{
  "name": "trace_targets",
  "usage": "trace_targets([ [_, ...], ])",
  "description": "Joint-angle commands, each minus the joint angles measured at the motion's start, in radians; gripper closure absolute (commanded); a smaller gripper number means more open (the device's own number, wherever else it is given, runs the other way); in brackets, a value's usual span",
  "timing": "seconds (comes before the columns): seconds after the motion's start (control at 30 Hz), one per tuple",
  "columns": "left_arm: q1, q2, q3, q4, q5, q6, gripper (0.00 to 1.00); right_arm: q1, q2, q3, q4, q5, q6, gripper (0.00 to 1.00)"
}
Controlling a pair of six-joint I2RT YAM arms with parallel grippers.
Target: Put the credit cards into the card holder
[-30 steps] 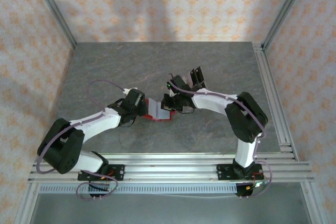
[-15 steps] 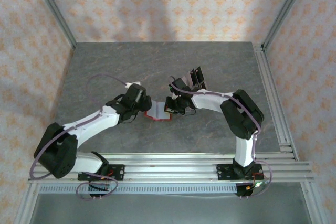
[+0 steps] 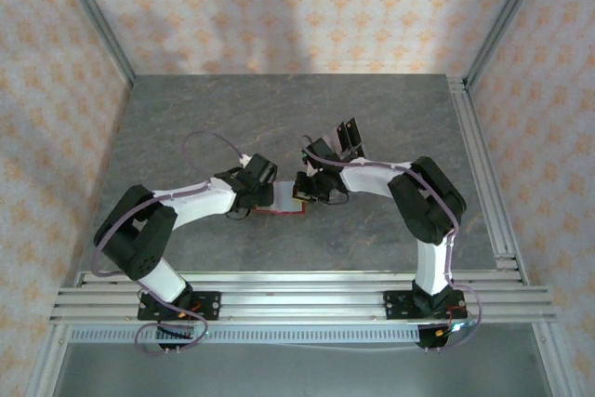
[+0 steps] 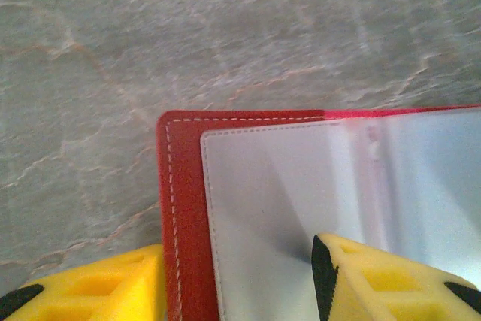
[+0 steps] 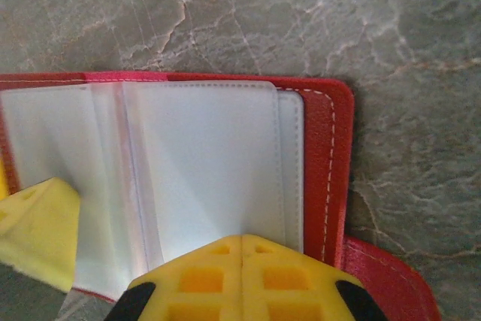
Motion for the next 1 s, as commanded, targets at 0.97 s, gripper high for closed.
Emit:
trace_targets([
  [0.97,-0.002,-0.148,-0.013,-0.069,-0.051,-0.004,0.44,-0.043,-0.196,0.319,-0.438,0.270,-0.262,0.61],
])
